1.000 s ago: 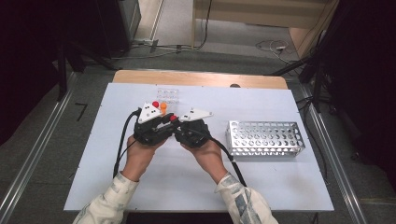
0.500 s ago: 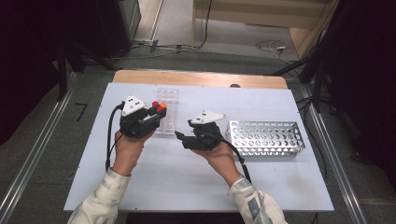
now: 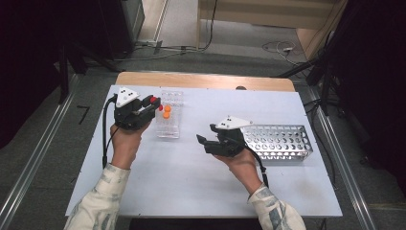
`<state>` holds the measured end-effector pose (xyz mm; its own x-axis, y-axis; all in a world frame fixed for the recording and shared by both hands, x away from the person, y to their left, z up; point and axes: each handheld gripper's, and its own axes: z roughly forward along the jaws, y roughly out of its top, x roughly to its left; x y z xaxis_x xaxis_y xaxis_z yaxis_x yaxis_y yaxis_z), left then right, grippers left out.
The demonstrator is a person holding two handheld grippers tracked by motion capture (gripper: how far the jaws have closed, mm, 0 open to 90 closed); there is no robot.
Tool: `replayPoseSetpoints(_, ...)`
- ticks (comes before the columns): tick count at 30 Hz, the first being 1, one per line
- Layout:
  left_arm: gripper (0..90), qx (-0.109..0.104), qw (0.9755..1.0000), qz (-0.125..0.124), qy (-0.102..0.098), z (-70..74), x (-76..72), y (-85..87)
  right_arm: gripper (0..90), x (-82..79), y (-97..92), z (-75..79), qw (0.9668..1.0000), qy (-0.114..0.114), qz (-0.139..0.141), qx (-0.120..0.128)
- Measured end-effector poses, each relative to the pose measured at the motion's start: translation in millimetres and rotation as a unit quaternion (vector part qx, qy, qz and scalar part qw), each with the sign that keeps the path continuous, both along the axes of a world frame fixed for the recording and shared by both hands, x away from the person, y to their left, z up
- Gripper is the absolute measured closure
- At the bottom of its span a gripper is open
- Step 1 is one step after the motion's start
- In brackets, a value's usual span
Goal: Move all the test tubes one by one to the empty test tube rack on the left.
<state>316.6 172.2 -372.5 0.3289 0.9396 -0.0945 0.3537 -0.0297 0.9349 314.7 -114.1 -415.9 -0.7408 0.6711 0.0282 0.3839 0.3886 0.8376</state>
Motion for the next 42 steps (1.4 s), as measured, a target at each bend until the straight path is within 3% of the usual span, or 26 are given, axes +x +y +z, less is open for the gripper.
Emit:
replayPoseSetpoints(16, 69.2, 0.008, 0.9994, 0.021, 0.025, -33.6, 12.7, -4.9, 36.5, 0.8, -4.5, -2.6, 1.0, 0.003, -0.007, -0.005)
replayPoseSetpoints(19, 62.8, 0.008, 0.9994, 0.02, 0.029, -35.6, 12.8, -5.1, 36.5, 1.0, -4.8, -3.3, 0.9999, 0.004, -0.008, -0.007)
replayPoseSetpoints(23, 62.2, 0.007, 0.9994, 0.022, 0.026, -33.8, 10.5, -3.8, 36.5, 1.0, -5.2, -3.9, 0.9999, 0.003, -0.007, -0.007)
replayPoseSetpoints(30, 52.8, 0.006, 0.9996, 0.012, 0.027, -33.6, 0.7, -3.7, 36.1, 1.1, -5.8, -5.2, 0.9999, 0.005, -0.009, -0.008)
replayPoseSetpoints(36, 37.6, 0.009, 0.9992, 0.002, 0.038, -33.2, -10.3, -4.0, 35.8, 2.0, -8.6, -6.4, 0.9999, 0.008, -0.011, -0.006)
replayPoseSetpoints(42, 28.1, 0.013, 0.9988, 0.001, 0.047, -37.3, -21.7, -2.3, 35.7, 1.2, -16.8, -7.5, 0.9999, 0.002, -0.015, -0.006)
